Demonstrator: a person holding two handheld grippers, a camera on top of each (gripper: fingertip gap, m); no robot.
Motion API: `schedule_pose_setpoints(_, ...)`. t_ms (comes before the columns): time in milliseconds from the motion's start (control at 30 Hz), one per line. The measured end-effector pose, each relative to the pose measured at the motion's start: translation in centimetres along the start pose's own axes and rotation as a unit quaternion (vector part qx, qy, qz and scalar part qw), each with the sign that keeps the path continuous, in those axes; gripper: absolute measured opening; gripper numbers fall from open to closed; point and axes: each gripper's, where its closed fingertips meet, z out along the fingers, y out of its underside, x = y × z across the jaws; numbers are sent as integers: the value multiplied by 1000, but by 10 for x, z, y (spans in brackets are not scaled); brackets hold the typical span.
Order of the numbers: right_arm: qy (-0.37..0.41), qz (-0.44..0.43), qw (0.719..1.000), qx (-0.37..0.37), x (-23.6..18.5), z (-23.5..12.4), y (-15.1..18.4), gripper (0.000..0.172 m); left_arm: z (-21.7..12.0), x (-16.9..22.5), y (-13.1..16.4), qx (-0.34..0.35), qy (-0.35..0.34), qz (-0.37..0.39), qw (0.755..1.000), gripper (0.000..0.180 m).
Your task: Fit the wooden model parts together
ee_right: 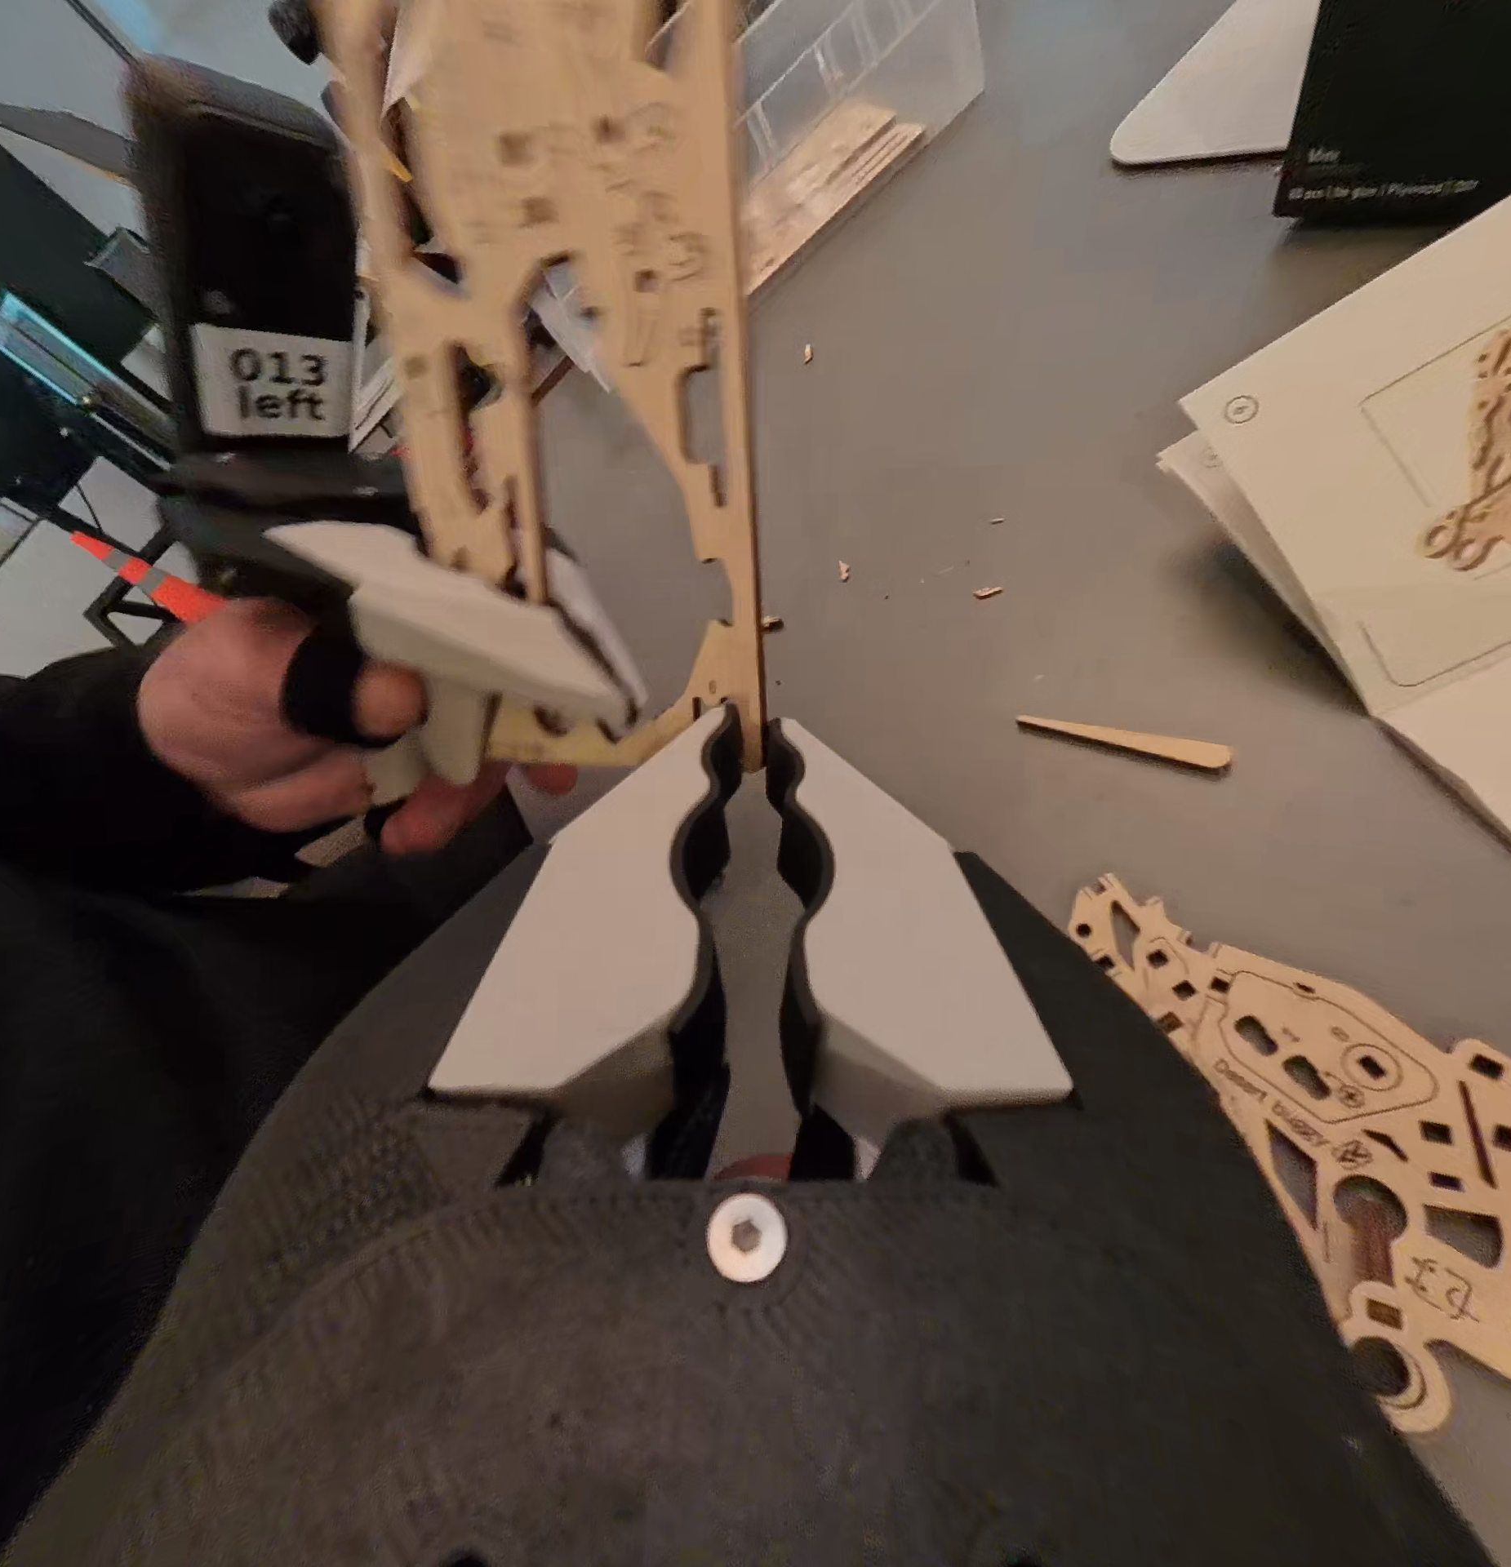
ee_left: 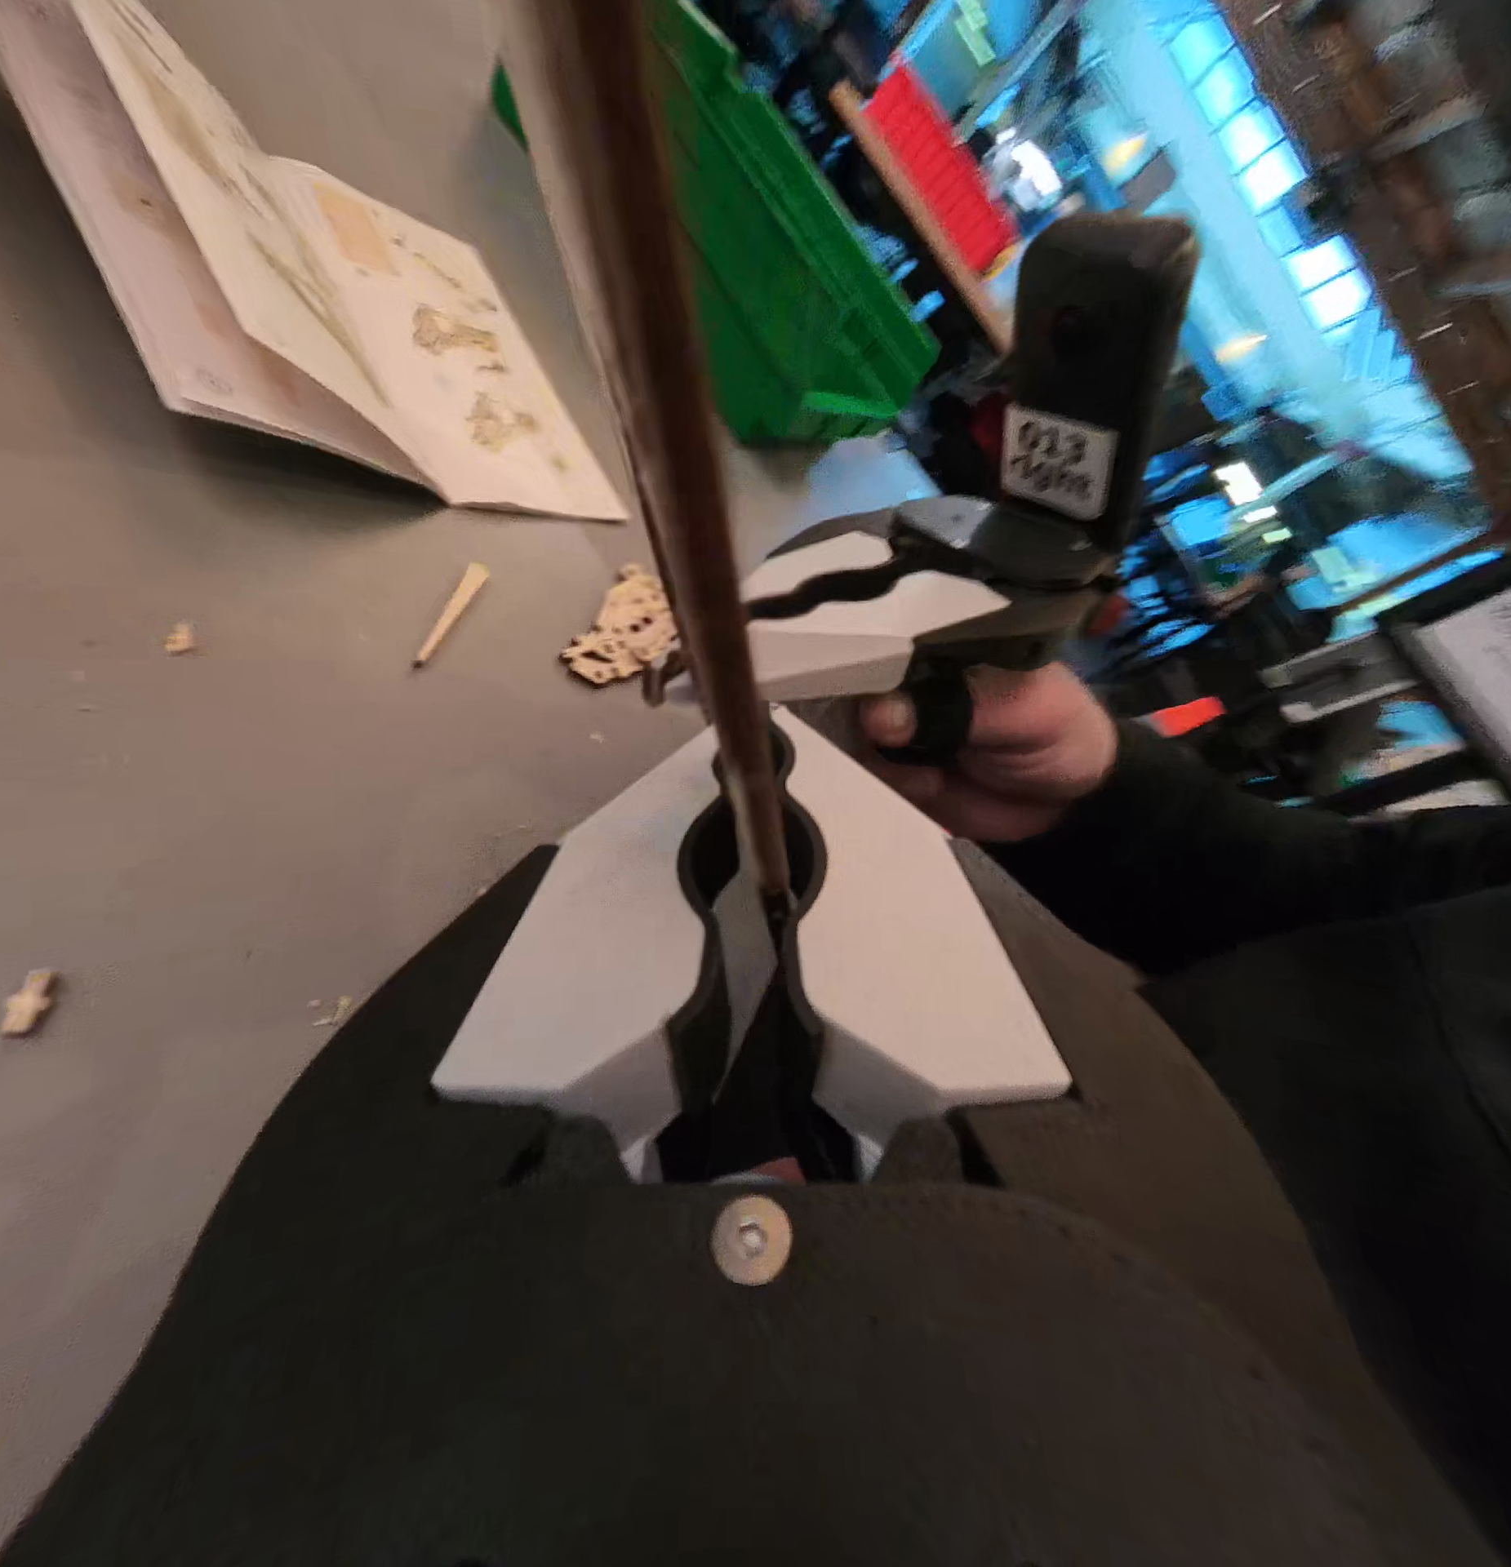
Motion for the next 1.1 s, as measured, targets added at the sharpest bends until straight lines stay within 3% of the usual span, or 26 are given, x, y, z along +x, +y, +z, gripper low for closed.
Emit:
schedule_pose_setpoints(33, 1, 7, 1000, 9, 1, -1, -2, 3, 0, -4, 0, 2, -19, 20, 1000, 0)
schedule_pose_setpoints(100, -3, 8, 1000, 9, -2, 1, -2, 3, -3, -15, -6, 18, -14, -16, 1000, 0)
schedule_pose_setpoints(267, -12, -2, 1000, 11, -5, 2, -5, 3, -3, -12, -10, 27, -1, -22, 999, 0)
schedule_pose_setpoints(367, -23, -1, 1000, 12, -6, -1, -6, 12, -4, -20, -9, 28, -7, -33, 999, 0)
schedule_pose_setpoints(500, -35, -16, 999, -4, -13, -3, -2, 9, -5, -20, -12, 38, 2, -46, 998, 0)
schedule_pose_setpoints(667, -50, -29, 998, -26, -17, -14, 3, 23, -13, -27, -21, 54, 8, -62, 997, 0)
schedule_pose_setpoints(933, 40, -114, 986, -118, 11, -40, 32, 23, -43, -56, -22, 16, -9, -52, 999, 0)
schedule_pose_setpoints(1100, 38, -133, 982, -125, 8, -35, 44, 24, -69, -82, -18, -7, -48, -56, 997, 0)
